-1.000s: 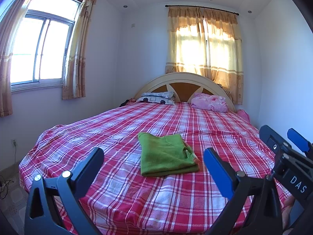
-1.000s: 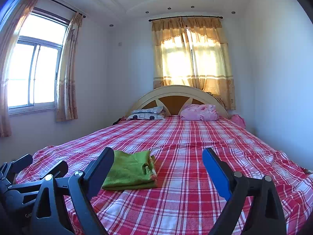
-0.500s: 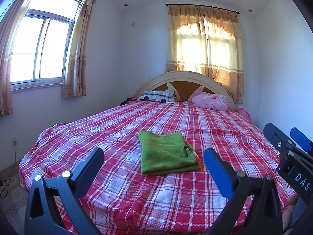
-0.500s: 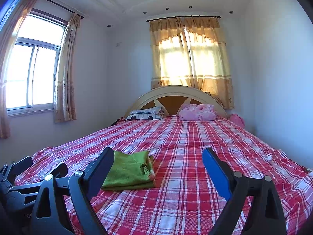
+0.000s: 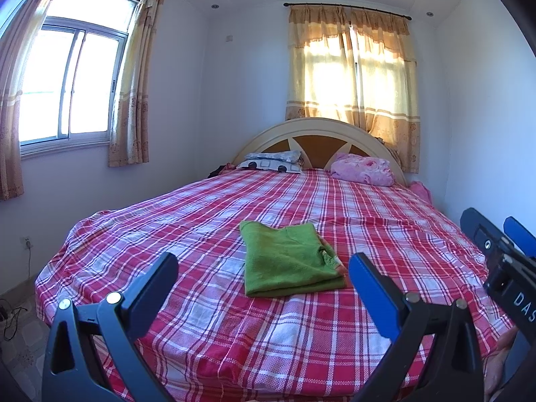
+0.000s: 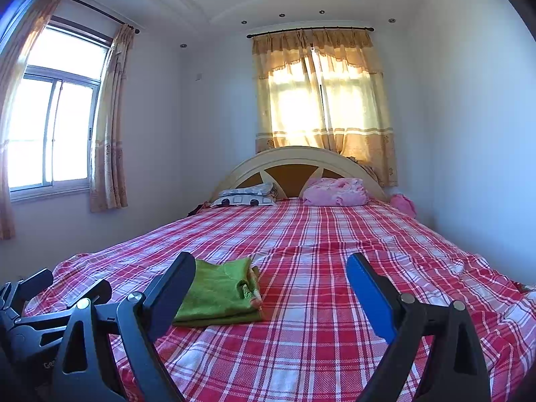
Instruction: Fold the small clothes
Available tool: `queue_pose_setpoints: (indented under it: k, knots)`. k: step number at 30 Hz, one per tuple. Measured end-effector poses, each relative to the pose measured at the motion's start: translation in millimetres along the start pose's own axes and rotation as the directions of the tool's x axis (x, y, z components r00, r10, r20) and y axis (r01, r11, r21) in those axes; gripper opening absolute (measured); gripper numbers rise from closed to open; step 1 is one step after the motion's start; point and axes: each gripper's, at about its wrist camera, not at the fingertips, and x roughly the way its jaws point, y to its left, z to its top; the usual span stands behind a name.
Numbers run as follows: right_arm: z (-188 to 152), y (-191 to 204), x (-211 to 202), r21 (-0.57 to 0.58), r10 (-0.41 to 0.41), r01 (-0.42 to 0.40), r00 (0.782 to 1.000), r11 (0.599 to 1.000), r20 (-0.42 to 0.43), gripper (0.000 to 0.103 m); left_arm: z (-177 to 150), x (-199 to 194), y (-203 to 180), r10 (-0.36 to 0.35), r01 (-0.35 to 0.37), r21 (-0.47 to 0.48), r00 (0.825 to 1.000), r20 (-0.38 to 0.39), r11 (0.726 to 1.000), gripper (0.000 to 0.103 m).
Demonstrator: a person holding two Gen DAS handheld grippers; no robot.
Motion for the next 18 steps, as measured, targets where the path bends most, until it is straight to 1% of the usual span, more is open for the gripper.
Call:
queue_pose_setpoints:
  k: [5, 11, 18]
  knots:
    - [-0.1, -0.7, 0.4, -0.001, -0.001, 0.001, 1.0, 1.0, 0.001, 0.092, 0.2, 1.0, -0.1, 0.005, -0.005, 0.005, 1.0, 0.002, 1.0, 0.103]
    - [-0.4, -2.1, 0.3, 0.002, -0.006, 0.006, 1.0, 1.0, 0.004, 0.092, -0.2, 0.7, -2.1, 0.037, -0.038, 0.03, 0.999, 0.021, 0.999, 0.103]
    - [-0.9, -2.2, 0.4, 0.001, -0.011, 0.011, 1.0, 1.0, 0.007, 0.092, 0.3, 4.8, 1.4, 0.034, -0.034, 0.015, 0.999, -0.002, 0.999, 0.103]
